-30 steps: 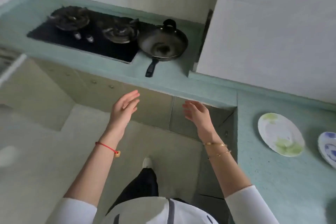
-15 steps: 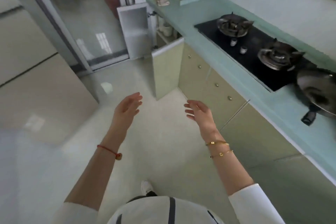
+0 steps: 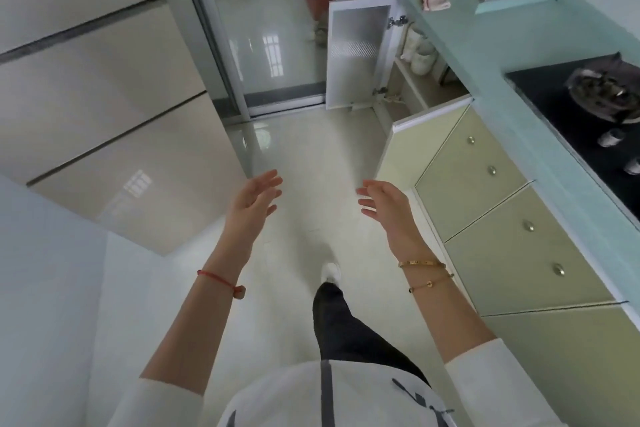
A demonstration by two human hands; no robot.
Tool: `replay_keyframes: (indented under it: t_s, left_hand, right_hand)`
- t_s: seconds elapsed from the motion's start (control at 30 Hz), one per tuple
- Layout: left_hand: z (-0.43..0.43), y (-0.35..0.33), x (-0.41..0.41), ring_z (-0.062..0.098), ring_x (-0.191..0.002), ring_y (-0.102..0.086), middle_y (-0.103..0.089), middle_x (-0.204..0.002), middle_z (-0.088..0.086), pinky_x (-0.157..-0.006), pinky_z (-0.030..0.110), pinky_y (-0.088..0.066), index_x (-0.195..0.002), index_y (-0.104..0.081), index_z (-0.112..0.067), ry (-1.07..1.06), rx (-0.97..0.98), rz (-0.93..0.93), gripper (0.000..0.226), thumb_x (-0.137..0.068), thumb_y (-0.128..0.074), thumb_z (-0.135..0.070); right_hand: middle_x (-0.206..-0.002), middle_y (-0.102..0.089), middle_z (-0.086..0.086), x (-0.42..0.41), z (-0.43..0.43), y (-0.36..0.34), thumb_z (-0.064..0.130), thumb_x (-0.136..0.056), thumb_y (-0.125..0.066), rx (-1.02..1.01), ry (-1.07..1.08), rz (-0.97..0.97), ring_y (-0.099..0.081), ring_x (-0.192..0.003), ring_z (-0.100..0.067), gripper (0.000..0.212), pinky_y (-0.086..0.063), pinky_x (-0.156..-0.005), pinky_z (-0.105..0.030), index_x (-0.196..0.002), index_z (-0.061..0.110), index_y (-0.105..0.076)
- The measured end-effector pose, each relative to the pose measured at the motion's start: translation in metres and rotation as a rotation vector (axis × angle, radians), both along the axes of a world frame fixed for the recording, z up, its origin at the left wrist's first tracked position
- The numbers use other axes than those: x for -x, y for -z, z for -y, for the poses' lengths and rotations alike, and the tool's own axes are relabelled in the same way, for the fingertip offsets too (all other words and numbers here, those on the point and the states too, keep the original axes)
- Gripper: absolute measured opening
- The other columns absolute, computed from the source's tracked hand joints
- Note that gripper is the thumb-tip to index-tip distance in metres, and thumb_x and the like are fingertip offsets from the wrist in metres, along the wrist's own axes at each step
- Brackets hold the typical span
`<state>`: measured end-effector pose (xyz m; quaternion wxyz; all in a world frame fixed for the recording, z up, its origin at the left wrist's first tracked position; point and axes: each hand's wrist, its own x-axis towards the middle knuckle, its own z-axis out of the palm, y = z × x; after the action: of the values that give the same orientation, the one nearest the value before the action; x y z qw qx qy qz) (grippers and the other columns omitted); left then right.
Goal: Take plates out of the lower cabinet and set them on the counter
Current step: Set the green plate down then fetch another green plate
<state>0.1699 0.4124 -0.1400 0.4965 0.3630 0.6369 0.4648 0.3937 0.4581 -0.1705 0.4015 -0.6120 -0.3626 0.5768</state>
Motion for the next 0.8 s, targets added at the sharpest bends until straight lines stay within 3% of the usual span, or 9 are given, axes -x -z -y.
replay_keyframes:
  t_s: [0.23,0.5,0.8]
  left_hand:
    - [-0.148,0.000,0.013,0.023,-0.122,-0.061,-0.064,-0.131,0.006,-0.108,0.043,-0.046,-0.134,-0.057,-0.012,0.069,0.010,-0.032,0.035,-0.100,-0.048,-0.007]
    - [-0.339,-0.009,0.021,0.024,-0.118,-0.062,-0.065,-0.127,0.004,-0.105,0.041,-0.049,-0.132,-0.057,-0.013,0.149,0.025,-0.111,0.034,-0.100,-0.048,-0.007]
    - [-0.551,0.033,0.024,0.020,-0.103,-0.062,-0.066,-0.116,0.002,-0.098,0.040,-0.049,-0.127,-0.061,-0.014,0.346,0.066,-0.150,0.033,-0.098,-0.049,-0.003]
  right_hand:
    - [-0.107,-0.069,-0.005,0.016,-0.152,0.002,0.019,-0.097,-0.051,-0.011,0.009,-0.017,-0.064,-0.090,-0.019,0.022,-0.052,-0.082,-0.027,-0.112,0.012,-0.064]
    - [-0.114,-0.066,-0.008,0.017,-0.327,-0.006,0.018,-0.099,-0.047,0.012,0.028,0.022,-0.061,-0.099,-0.019,0.029,-0.050,-0.096,-0.035,-0.122,0.005,-0.060]
    - [-0.109,-0.070,-0.009,0.013,-0.484,0.030,0.013,-0.098,-0.049,0.061,0.212,0.147,-0.063,-0.094,-0.020,0.024,-0.052,-0.094,-0.040,-0.115,0.007,-0.064]
